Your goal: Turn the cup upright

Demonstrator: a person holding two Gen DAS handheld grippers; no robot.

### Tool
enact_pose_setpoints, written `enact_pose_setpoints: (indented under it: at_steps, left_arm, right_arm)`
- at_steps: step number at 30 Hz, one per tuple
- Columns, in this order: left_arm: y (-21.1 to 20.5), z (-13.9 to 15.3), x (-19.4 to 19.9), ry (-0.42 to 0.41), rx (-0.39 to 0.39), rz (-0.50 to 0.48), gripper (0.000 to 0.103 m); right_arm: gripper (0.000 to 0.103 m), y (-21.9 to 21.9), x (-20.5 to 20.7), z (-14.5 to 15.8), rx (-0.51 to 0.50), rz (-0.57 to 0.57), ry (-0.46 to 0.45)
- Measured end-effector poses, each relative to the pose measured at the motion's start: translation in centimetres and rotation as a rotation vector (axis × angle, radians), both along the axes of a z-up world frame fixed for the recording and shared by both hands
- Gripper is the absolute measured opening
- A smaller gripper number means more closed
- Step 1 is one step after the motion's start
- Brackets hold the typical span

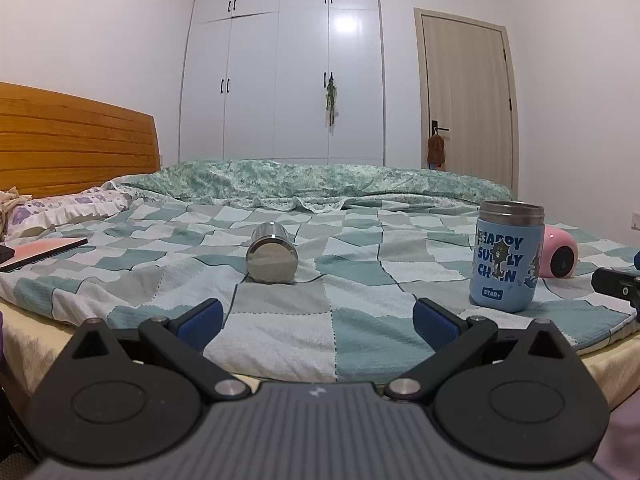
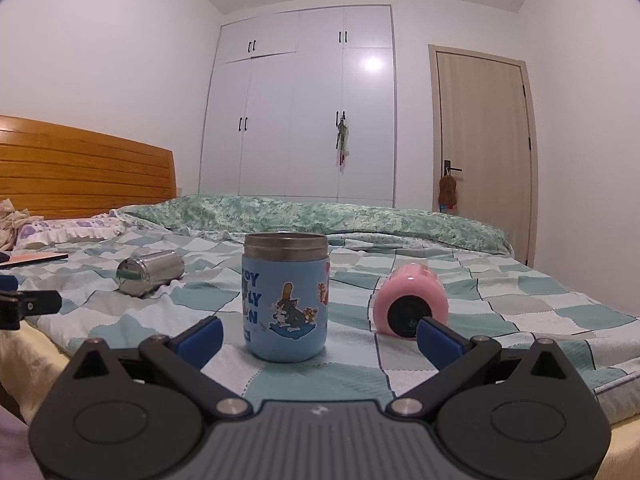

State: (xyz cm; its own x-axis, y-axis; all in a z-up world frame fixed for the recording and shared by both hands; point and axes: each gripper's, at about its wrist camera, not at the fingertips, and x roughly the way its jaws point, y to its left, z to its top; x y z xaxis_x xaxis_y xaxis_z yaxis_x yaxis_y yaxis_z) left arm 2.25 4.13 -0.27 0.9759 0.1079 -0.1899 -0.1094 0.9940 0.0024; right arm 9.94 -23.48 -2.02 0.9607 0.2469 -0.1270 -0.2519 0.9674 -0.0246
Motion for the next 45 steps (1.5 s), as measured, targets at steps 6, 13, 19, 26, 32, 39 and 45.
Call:
enact_pose_setpoints:
  at_steps: [6, 13, 19, 26, 32, 39, 45]
  left_arm:
    - [-0.07, -0.01, -0.14, -0.003, 0.008, 0.006, 0.103]
    - [-0.13, -0.05, -0.27, -0.006, 0.008, 0.005, 0.103]
    - [-0.05, -0.05, -0.34, -0.007, 0.009, 0.002, 0.103]
    - [-0.09, -0.04, -0.34, -0.006, 0.01, 0.002, 0.103]
    - [-0.09, 0.0, -0.3, -0.007, 0.01, 0.002, 0.103]
    - [-0.08, -0.02, -0.28, -0.007, 0.011, 0.001, 0.103]
    - [-0.03, 0.06, -0.33, -0.009, 0.01, -0.002, 0.103]
  right_arm:
    - [0.103, 0.27, 0.01, -0.11, -0.005, 0.005, 0.002]
    - [0.103, 0.21, -0.11, -0.17, -0.002, 0.004, -0.006]
    - [0.103, 0.19, -0.11, -0.23, -0.003, 0.005, -0.007]
    - [0.103, 0.19, -0.11, -0.25, -0.002, 0.005, -0.008]
    - [0.103, 0.2, -0.14, -0.24, -0.002, 0.005, -0.009]
    - [0.103, 0.18, -0.16, -0.22, -0.004, 0.005, -0.012]
    - [0.103, 0.19, -0.18, -0.22, -0.004, 0.006, -0.012]
